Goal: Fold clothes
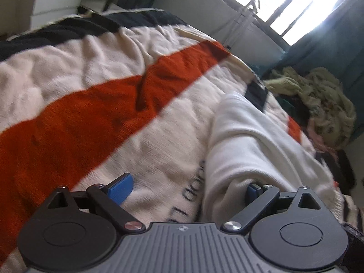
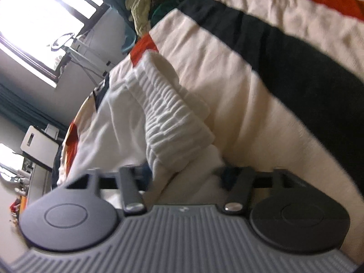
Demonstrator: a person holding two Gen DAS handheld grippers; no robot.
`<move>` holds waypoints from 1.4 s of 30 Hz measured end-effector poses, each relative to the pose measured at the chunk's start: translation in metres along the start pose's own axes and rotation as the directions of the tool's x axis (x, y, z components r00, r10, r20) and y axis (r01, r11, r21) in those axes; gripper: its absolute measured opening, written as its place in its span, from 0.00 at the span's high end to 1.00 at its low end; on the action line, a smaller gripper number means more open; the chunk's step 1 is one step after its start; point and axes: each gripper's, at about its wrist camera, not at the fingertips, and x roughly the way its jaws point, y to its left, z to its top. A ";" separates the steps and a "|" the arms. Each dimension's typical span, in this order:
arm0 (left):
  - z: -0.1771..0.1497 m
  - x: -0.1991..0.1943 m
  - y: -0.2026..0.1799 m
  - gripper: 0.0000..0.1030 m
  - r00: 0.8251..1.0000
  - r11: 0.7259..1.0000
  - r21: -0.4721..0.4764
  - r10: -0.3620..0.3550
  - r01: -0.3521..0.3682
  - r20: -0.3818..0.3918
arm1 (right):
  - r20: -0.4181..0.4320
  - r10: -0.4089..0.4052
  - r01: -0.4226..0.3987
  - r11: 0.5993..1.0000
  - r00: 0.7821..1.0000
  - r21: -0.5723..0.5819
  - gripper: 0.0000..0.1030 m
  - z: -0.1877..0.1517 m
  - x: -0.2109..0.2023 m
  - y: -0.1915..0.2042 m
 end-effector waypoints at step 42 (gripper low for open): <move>0.047 -0.024 -0.166 0.69 0.838 0.839 0.003 -0.543 0.544 -0.057 | 0.201 0.223 -0.224 0.974 0.954 -0.016 0.67 0.094 -0.148 0.020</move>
